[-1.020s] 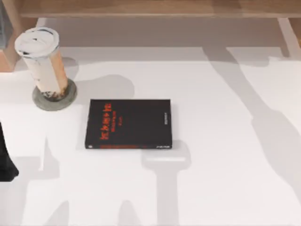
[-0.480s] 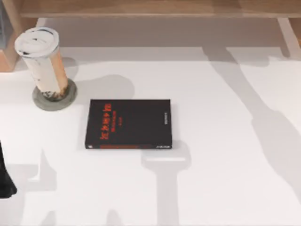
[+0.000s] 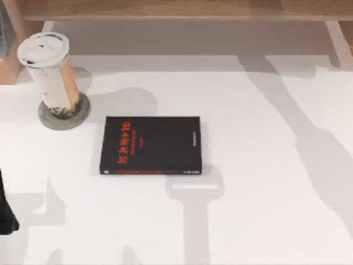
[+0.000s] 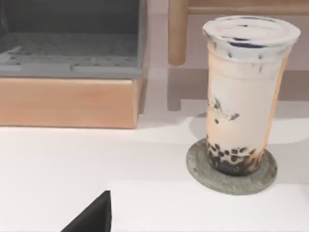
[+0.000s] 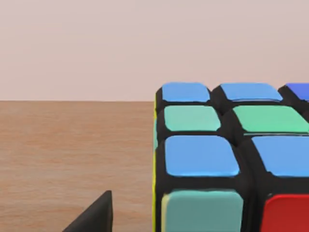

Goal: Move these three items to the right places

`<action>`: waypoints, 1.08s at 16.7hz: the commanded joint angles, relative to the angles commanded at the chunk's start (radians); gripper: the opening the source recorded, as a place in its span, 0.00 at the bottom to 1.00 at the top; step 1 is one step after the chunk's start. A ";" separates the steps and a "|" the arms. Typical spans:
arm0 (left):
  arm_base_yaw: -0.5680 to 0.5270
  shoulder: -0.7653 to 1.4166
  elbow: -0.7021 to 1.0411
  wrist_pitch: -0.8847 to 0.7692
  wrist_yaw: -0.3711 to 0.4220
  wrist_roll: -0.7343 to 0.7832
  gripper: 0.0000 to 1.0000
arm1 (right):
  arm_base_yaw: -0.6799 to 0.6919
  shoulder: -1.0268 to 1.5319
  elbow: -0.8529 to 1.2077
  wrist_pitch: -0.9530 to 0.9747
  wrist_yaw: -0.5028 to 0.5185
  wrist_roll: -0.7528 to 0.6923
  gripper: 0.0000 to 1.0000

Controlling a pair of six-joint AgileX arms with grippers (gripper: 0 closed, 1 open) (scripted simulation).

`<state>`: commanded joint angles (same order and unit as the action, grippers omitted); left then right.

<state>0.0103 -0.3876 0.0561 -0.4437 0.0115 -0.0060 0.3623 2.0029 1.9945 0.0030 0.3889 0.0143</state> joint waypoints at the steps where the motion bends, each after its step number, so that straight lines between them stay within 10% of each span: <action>1: 0.000 0.000 0.000 0.000 0.000 0.000 1.00 | -0.004 -0.018 -0.018 0.000 -0.004 0.000 1.00; 18: 0.000 0.000 0.000 0.000 0.000 0.000 1.00 | -0.247 -1.419 -1.433 -0.019 -0.267 -0.005 1.00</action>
<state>0.0103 -0.3876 0.0561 -0.4437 0.0115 -0.0060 0.1151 0.5835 0.5614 -0.0157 0.1221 0.0096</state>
